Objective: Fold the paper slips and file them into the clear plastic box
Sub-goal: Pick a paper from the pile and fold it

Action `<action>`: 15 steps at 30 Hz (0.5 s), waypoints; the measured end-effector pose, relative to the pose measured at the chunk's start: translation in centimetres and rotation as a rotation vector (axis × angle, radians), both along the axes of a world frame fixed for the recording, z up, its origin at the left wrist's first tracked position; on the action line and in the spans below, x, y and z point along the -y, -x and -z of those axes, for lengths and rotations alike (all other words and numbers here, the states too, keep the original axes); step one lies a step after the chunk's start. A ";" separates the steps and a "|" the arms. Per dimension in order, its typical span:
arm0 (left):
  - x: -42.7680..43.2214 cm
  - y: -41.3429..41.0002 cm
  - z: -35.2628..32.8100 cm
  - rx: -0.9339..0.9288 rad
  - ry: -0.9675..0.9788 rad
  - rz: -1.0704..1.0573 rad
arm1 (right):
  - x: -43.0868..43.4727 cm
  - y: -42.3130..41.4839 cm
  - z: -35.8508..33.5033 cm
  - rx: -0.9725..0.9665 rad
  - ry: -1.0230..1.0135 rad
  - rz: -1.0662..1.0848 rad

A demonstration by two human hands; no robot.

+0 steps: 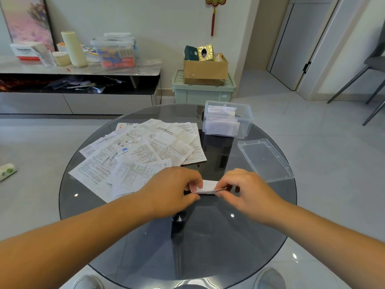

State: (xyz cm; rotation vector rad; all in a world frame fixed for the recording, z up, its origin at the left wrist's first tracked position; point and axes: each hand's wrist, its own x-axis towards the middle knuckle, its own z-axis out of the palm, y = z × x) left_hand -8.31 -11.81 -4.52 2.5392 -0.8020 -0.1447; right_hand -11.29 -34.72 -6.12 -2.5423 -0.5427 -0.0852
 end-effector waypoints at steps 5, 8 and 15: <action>0.6 -0.1 0.5 0.034 0.018 -0.072 | -0.4 -0.5 -0.3 -0.156 -0.092 0.159; 1.5 -0.4 0.7 0.024 0.004 -0.132 | -1.0 -0.9 -0.3 -0.186 -0.061 0.223; 2.1 -1.4 1.1 -0.022 -0.016 -0.099 | -1.6 -1.4 -0.7 -0.192 0.093 0.302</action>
